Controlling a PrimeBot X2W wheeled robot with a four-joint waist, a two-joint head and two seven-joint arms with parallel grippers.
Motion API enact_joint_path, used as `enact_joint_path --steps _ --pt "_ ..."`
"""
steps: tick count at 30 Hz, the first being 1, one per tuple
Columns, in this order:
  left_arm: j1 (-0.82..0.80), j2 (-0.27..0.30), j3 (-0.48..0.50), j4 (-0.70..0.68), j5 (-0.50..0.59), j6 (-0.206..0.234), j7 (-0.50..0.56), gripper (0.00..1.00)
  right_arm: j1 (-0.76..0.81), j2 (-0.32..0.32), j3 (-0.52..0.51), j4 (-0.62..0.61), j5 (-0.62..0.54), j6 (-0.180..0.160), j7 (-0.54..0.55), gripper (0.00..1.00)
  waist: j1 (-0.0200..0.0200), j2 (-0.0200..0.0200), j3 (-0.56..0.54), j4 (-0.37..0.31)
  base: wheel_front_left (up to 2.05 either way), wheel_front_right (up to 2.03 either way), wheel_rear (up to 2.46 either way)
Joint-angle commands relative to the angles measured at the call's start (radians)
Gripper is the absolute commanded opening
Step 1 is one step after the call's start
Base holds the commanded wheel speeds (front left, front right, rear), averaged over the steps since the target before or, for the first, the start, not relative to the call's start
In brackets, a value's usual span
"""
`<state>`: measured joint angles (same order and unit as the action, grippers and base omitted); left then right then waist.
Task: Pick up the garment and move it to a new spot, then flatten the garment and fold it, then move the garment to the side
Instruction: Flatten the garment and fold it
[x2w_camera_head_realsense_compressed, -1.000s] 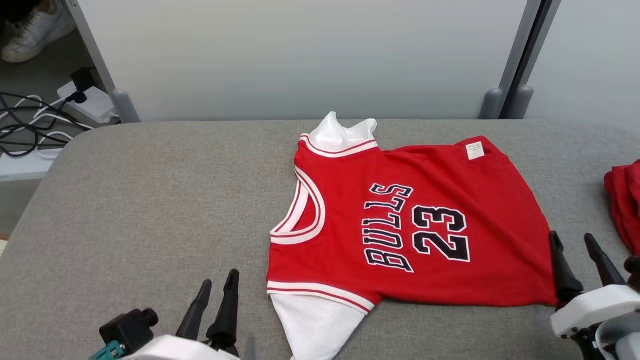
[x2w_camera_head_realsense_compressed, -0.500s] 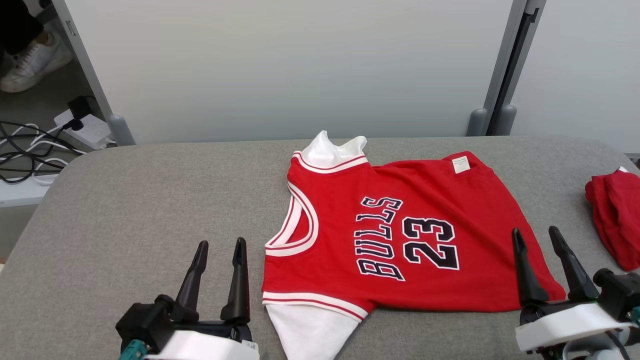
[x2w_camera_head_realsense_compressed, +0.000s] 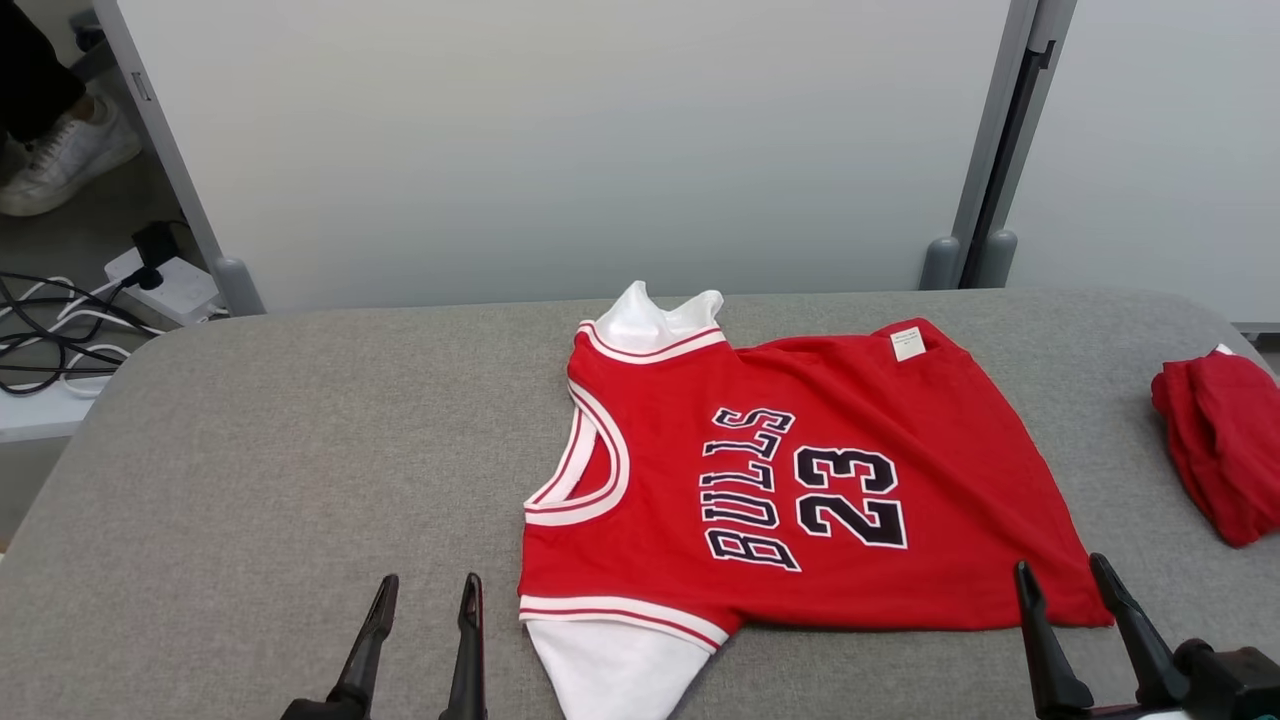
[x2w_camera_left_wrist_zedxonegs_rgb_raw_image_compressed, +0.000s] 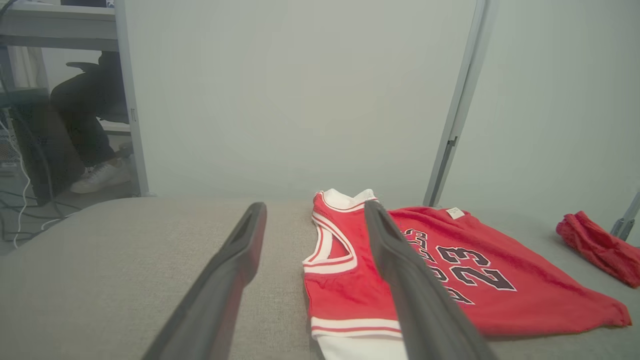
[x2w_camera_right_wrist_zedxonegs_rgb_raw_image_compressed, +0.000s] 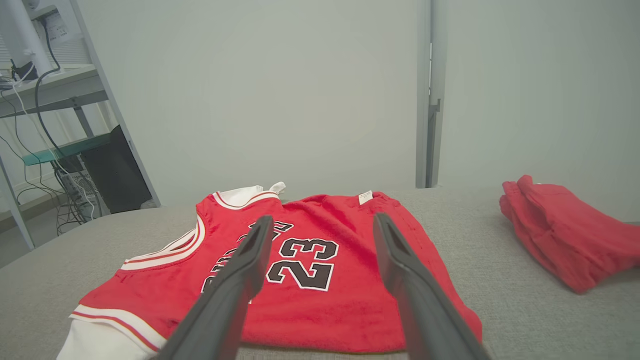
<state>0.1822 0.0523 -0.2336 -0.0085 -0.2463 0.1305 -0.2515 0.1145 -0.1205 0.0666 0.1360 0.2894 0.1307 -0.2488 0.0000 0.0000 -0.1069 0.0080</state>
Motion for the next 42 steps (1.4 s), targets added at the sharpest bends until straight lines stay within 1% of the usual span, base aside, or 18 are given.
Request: enact_joint_path --steps 1,7,29,31,34,37,40,42 --pt "-0.019 -0.002 0.038 -0.028 -0.001 0.015 -0.01 1.0 -0.014 -0.009 0.012 -0.033 -0.01 0.0 -0.013 1.0 0.0 0.0 -0.002 -0.003 0.0 0.0 0.0" --pt "0.003 -0.002 0.037 -0.03 -0.01 0.022 -0.01 1.0 -0.005 -0.004 0.006 -0.033 -0.005 0.0 -0.013 1.0 0.0 0.0 -0.009 -0.008 0.0 0.0 0.0" --pt "-0.006 -0.002 0.014 -0.002 -0.008 0.015 -0.01 1.0 -0.02 -0.001 0.02 -0.029 0.008 0.0 -0.013 1.0 0.0 0.0 -0.002 -0.002 0.0 0.0 0.0" --pt "-0.001 -0.002 0.005 0.022 -0.011 0.008 -0.01 1.0 -0.02 -0.001 0.018 -0.029 0.008 0.0 -0.013 1.0 0.0 0.0 -0.001 -0.001 0.0 0.0 0.0" --pt "0.0 -0.002 -0.033 0.116 -0.023 -0.026 -0.01 1.0 -0.02 -0.001 0.015 -0.03 0.008 0.0 -0.013 1.0 0.0 0.0 0.0 0.002 0.0 0.0 0.0" --pt "-0.015 -0.002 -0.087 0.266 -0.037 -0.061 -0.01 1.0 -0.021 -0.001 0.015 -0.029 0.008 0.0 -0.013 1.0 0.0 0.0 0.001 0.004 0.0 0.0 0.0" --pt "-0.062 -0.002 -0.129 0.405 -0.059 -0.077 -0.002 1.0 -0.024 0.0 0.017 -0.029 0.007 0.0 -0.013 1.0 0.0 0.0 0.005 0.006 0.0 0.0 0.0" --pt "-0.098 -0.002 -0.156 0.469 -0.077 -0.083 0.003 1.0 -0.027 0.001 0.021 -0.028 0.008 0.0 -0.013 1.0 0.0 0.0 0.009 0.006 0.0 0.0 0.0"
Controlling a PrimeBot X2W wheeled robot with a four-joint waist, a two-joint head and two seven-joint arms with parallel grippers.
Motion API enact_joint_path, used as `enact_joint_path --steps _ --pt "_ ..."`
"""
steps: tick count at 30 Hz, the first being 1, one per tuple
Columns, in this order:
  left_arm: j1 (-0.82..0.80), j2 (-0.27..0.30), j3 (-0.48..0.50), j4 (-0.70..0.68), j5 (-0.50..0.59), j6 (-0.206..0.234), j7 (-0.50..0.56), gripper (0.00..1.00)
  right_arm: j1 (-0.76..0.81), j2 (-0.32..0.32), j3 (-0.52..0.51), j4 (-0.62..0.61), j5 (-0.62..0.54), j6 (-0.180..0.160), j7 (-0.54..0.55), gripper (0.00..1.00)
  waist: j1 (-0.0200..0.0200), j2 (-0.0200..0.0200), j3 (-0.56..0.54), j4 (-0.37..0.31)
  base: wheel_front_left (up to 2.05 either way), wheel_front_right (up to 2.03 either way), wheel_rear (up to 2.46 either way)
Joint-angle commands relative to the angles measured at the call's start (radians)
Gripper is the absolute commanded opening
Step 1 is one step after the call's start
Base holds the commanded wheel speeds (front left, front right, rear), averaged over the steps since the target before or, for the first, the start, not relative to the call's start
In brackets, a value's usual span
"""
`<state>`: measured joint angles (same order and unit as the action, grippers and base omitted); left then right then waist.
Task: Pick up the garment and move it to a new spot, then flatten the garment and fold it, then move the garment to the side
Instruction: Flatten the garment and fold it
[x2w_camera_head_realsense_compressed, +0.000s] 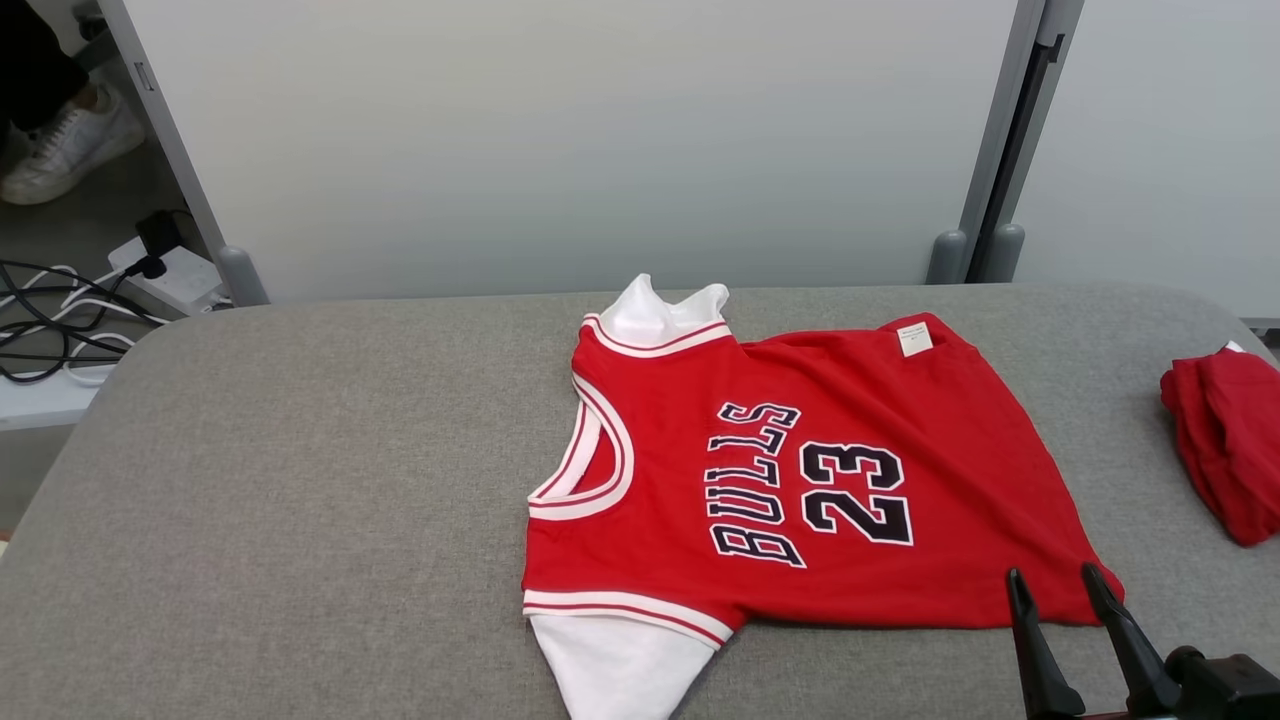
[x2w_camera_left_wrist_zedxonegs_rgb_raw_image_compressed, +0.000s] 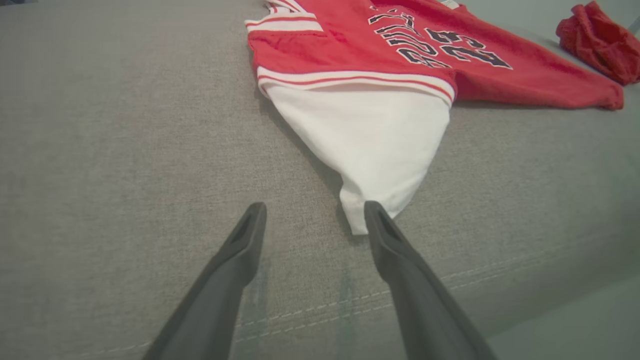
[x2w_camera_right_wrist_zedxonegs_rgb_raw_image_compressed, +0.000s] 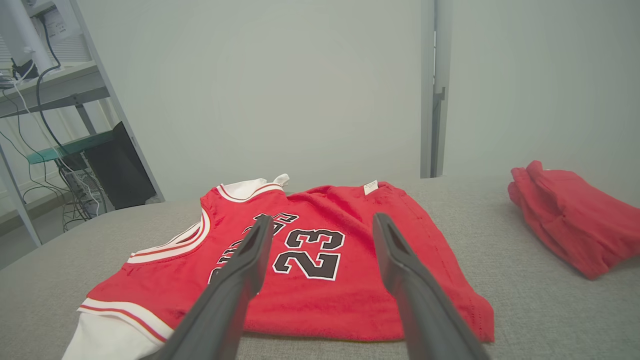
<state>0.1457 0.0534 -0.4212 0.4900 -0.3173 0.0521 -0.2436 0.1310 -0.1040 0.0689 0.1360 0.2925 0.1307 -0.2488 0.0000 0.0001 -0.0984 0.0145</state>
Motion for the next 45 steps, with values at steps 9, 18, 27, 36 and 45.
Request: enact_joint_path --steps 9,18,27,36,45 --pt "-0.196 -0.003 -0.091 0.151 -0.036 -0.028 0.011 1.0 -0.053 -0.026 0.027 -0.026 0.011 0.0 -0.013 1.0 0.0 -0.0001 0.029 -0.009 0.0 0.0 0.0" --pt "-0.255 -0.003 -0.165 0.225 -0.082 -0.03 -0.005 0.0 -0.06 -0.039 0.026 -0.021 0.012 0.0 -0.013 1.0 0.0 -0.0001 0.054 -0.025 0.0 0.0 0.0" --pt "-0.279 0.003 -0.179 0.195 -0.098 -0.017 -0.016 0.0 -0.148 -0.005 -0.074 0.351 0.134 0.0 -0.004 1.0 0.0 -0.0001 0.071 -0.018 0.0 0.0 0.0" --pt "-0.252 0.061 -0.151 0.034 -0.072 0.014 -0.018 0.0 -0.338 -0.053 -0.118 0.679 0.195 0.0 0.026 1.0 0.0 -0.0001 0.093 0.035 0.0 0.0 0.0" --pt "-0.216 0.124 -0.142 -0.098 -0.065 0.043 0.01 0.0 -0.436 -0.085 -0.13 0.879 0.222 0.0 0.008 1.0 0.0 -0.0001 0.107 0.053 0.0 0.0 0.0"
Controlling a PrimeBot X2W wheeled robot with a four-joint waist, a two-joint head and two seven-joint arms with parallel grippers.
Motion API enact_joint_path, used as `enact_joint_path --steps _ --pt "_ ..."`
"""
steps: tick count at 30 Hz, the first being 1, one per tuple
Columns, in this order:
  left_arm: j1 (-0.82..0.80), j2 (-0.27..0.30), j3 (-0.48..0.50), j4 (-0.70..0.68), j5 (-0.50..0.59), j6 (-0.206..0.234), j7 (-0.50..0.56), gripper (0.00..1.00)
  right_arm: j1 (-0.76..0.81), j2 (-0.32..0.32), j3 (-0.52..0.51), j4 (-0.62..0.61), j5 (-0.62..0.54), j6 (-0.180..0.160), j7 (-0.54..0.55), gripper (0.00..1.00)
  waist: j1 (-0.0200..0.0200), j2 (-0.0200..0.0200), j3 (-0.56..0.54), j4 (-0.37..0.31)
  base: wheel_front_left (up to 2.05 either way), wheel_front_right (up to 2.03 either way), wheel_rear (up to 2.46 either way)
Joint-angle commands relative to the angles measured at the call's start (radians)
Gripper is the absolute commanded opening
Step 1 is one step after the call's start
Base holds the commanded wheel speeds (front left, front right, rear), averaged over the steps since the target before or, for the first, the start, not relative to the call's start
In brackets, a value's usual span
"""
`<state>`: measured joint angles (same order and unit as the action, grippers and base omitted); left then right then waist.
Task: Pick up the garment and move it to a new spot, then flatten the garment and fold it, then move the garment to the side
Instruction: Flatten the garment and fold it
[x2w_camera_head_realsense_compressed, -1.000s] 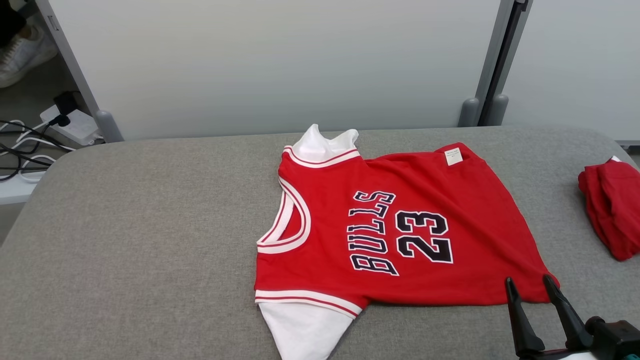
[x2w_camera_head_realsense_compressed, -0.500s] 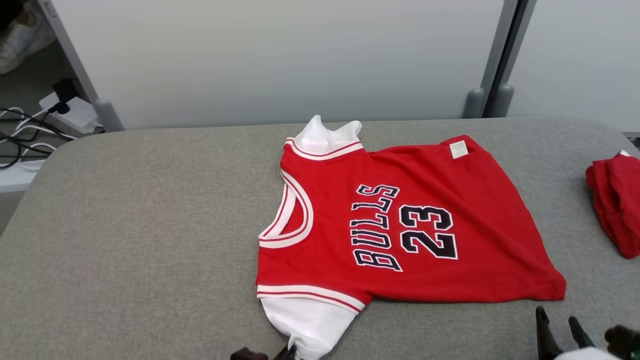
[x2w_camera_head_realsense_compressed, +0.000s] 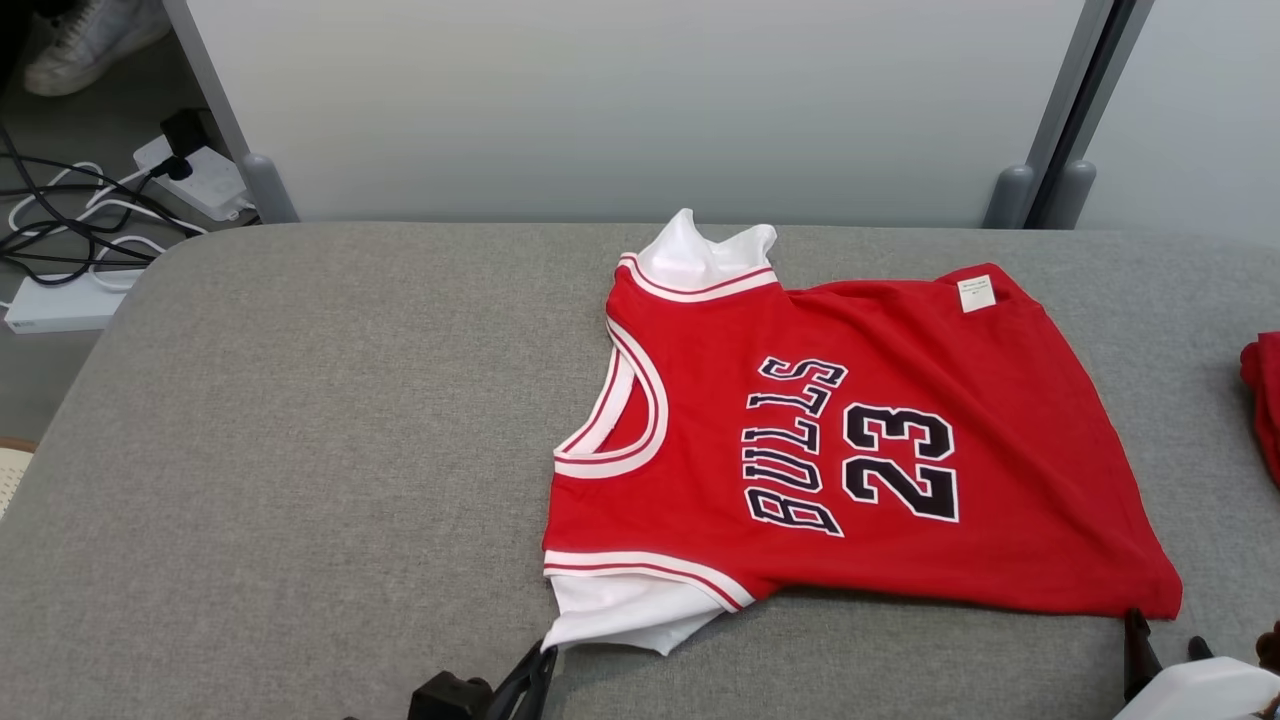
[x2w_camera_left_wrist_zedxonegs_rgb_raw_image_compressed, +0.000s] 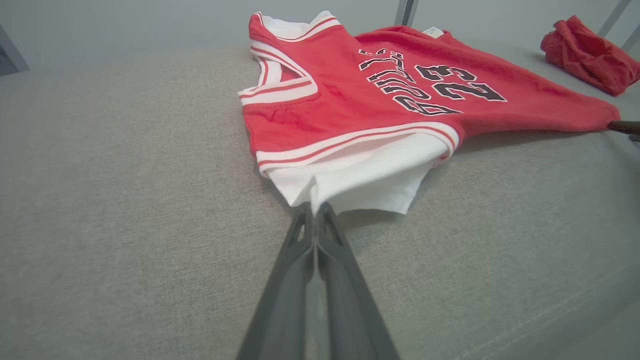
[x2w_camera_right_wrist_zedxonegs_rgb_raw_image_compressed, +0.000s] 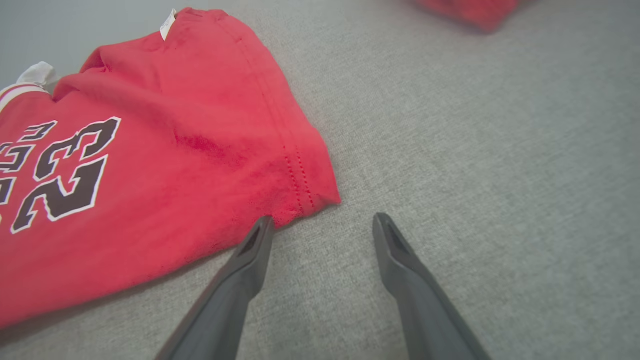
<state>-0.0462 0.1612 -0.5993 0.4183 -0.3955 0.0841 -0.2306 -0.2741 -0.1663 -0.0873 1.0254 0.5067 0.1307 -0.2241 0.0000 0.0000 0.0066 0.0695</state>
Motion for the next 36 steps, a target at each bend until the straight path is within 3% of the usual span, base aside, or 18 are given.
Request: enact_joint_path --steps 1,4,7,9,10,12,17,23,36 --pt "-0.021 0.02 0.037 -0.036 0.011 0.014 -0.001 0.0 -0.039 -0.022 0.03 0.001 0.013 0.0 -0.019 1.0 0.0 0.0 0.005 -0.004 0.0 0.0 0.0" --pt "-0.013 0.029 0.035 -0.059 0.01 0.019 0.009 0.0 -0.061 -0.023 0.046 0.028 0.025 0.0 -0.024 0.98 0.0 0.0 0.011 -0.008 0.0 0.0 0.0" --pt "-0.011 0.038 0.03 -0.076 0.014 0.022 0.02 0.0 -0.077 -0.028 0.055 0.056 0.035 0.0 -0.029 0.82 0.0 0.0 0.015 -0.01 0.0 0.0 0.0" --pt "-0.011 0.044 0.03 -0.086 0.014 0.024 0.025 0.0 -0.086 -0.029 0.064 0.07 0.04 0.0 -0.032 0.46 0.0 0.0 0.016 -0.009 0.0 0.0 0.0" --pt "-0.012 0.048 0.03 -0.09 0.015 0.025 0.028 0.0 -0.091 -0.031 0.071 0.076 0.041 0.0 -0.033 0.34 0.0 0.0 0.017 -0.009 0.0 0.0 0.0" --pt "-0.014 0.053 0.029 -0.099 0.015 0.026 0.033 0.0 -0.097 -0.033 0.082 0.084 0.045 0.0 -0.034 0.0 0.0 0.0 0.019 -0.008 0.0 0.0 0.0" --pt "-0.017 0.063 0.031 -0.119 0.013 0.032 0.04 0.0 -0.105 -0.044 0.112 0.081 0.048 0.0 -0.037 0.0 0.0 0.0 0.022 -0.008 0.0 0.0 0.0" --pt "-0.014 0.073 0.037 -0.164 0.005 0.038 0.04 0.0 -0.075 -0.077 0.112 -0.005 0.044 0.0 -0.037 0.0 0.0 0.0 0.011 -0.01 0.0 0.0 0.0" --pt "0.081 0.165 0.036 -0.457 -0.025 0.041 0.136 0.0 0.123 -0.126 0.084 -0.224 0.038 0.0 -0.038 0.0 0.0 0.0 -0.019 -0.009 0.0 0.0 0.0"
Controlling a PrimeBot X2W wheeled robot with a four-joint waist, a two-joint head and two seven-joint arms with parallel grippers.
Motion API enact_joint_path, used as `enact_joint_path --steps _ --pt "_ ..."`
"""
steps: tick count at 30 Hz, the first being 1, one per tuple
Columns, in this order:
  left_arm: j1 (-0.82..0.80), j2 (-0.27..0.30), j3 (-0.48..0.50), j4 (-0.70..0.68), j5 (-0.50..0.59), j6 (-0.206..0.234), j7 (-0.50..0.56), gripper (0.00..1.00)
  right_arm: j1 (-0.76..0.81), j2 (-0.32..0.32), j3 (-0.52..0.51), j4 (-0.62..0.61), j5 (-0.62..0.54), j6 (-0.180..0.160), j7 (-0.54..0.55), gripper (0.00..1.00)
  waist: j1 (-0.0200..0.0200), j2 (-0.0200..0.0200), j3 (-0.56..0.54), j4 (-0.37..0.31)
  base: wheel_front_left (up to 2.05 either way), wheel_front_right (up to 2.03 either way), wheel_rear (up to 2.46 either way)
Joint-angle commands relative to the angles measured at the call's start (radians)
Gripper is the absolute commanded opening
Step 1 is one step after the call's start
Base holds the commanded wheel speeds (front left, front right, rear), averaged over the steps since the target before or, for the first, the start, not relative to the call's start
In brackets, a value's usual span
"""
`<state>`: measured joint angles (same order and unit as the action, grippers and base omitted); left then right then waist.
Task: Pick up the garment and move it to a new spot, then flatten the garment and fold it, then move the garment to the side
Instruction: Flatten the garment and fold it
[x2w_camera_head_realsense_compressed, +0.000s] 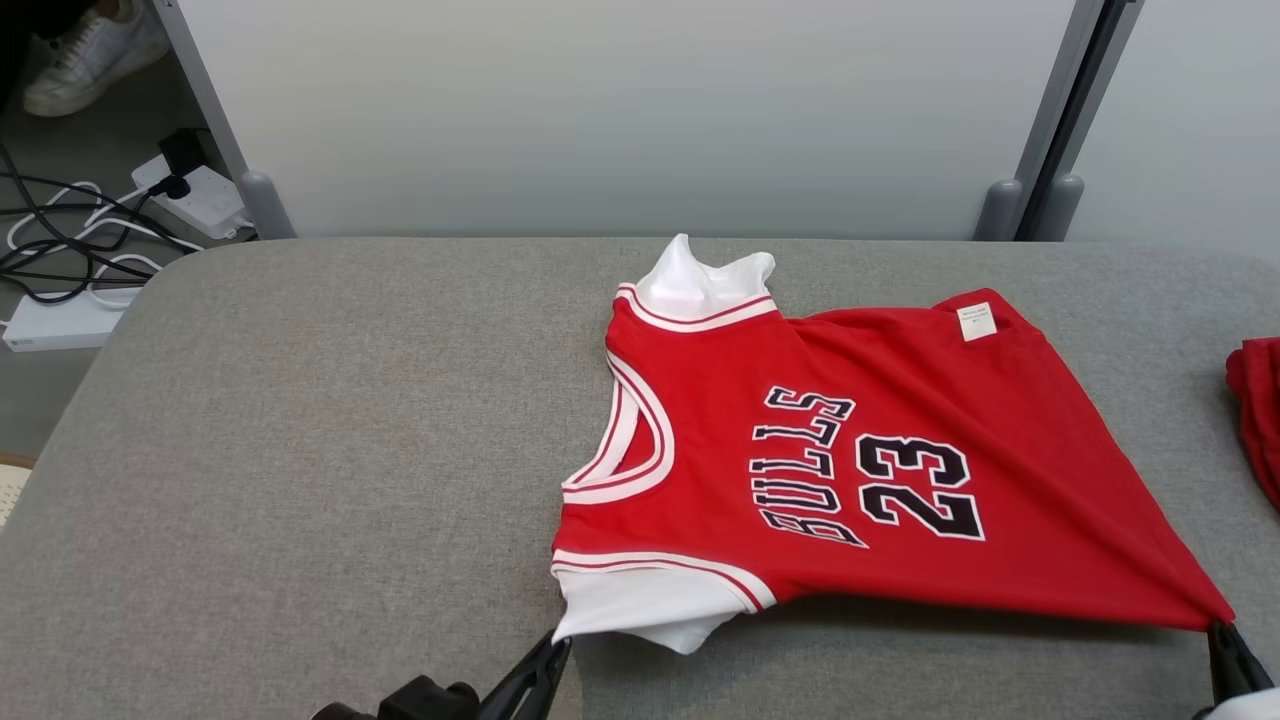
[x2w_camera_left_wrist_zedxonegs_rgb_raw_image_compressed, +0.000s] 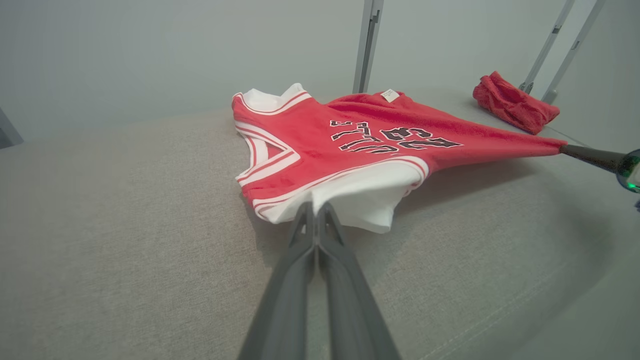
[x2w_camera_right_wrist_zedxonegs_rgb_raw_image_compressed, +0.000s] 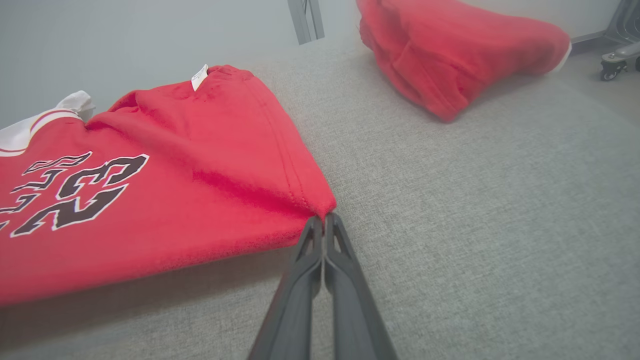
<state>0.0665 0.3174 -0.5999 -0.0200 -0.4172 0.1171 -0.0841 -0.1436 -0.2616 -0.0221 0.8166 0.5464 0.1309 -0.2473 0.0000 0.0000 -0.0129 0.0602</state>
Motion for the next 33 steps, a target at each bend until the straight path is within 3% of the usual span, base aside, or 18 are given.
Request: enact_joint_path --steps 1,7,13,19,27,33 --pt "-0.022 0.018 0.034 -0.048 -0.008 0.007 0.006 0.0 0.011 -0.035 0.017 -0.034 0.0 0.0 -0.014 0.0 0.0 0.0 0.0 0.0 0.0 0.0 0.0" --pt "0.046 0.094 0.016 -0.212 -0.04 0.002 0.137 0.0 0.118 -0.062 0.019 -0.127 0.016 0.0 0.005 0.0 0.0 0.0 0.003 -0.004 0.0 0.0 0.0" --pt "0.119 0.119 0.051 -0.314 -0.182 0.001 0.229 0.0 0.193 -0.1 0.008 -0.25 0.044 0.0 0.093 0.0 0.0 0.0 0.012 -0.017 0.0 0.0 0.0" --pt "0.067 0.048 0.065 -0.282 -0.291 -0.042 0.222 0.0 0.155 -0.109 0.011 -0.304 0.061 0.0 0.215 0.0 0.0 0.0 0.013 -0.025 0.0 0.0 0.0" --pt "-0.116 -0.103 0.071 -0.065 -0.341 -0.1 0.145 0.0 0.001 -0.108 0.024 -0.218 0.045 0.0 0.373 0.0 0.0 0.0 0.018 -0.014 0.0 0.0 0.0" --pt "-0.25 -0.18 0.077 0.12 -0.342 -0.141 0.086 0.0 -0.095 -0.106 0.025 -0.137 0.033 0.0 0.376 0.0 0.0 0.0 0.037 -0.005 0.0 0.0 0.0"
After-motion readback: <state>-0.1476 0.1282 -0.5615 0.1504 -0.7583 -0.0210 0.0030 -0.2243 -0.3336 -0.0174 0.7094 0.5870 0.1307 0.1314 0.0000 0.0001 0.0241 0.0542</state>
